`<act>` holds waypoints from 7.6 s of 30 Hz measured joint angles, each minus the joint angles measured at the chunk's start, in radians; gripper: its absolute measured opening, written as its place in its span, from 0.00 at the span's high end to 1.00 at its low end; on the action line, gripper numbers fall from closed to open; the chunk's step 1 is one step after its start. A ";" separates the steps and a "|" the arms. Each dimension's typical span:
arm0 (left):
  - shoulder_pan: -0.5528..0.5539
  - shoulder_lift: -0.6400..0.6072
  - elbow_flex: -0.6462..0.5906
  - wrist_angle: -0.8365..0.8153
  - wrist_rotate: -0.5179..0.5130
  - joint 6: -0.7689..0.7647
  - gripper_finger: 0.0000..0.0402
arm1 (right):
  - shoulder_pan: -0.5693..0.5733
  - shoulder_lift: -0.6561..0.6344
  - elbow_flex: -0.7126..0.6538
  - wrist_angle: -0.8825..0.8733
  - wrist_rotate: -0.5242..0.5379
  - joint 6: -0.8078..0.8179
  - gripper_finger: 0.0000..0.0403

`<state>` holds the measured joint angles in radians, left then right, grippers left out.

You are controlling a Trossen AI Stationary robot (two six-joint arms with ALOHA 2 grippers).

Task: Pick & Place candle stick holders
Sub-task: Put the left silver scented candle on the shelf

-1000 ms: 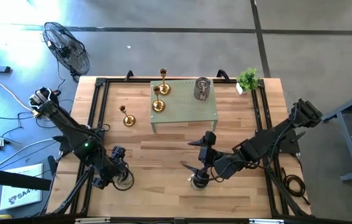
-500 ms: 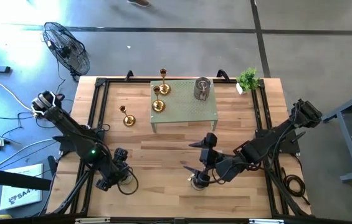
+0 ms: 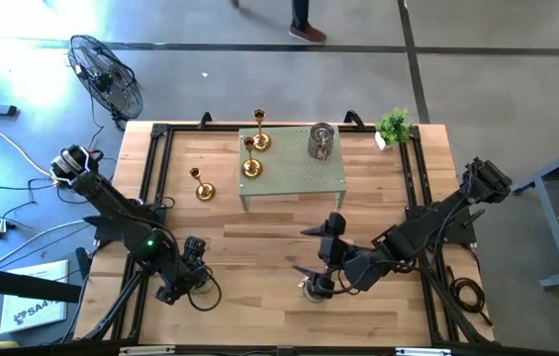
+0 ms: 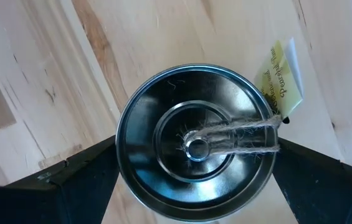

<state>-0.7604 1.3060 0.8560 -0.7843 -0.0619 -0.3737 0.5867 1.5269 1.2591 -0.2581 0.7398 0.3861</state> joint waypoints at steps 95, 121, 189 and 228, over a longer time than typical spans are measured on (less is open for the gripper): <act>0.001 0.103 -0.031 0.369 -0.111 0.115 0.05 | 0.003 0.039 0.000 0.014 -0.010 0.070 0.02; 0.000 0.127 0.031 0.404 -0.213 0.162 0.16 | 0.003 0.039 0.000 0.008 -0.013 0.081 0.02; 0.538 0.027 0.311 0.564 0.113 0.735 0.16 | -0.150 0.131 0.000 0.224 -0.177 -0.290 0.02; 0.591 0.029 0.321 0.531 0.201 0.786 0.04 | -0.163 0.132 -0.001 0.148 -0.092 -0.318 0.13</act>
<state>-0.1696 1.3348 1.1772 -0.2531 0.1388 0.4119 0.4232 1.6585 1.2583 -0.1099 0.6474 0.0683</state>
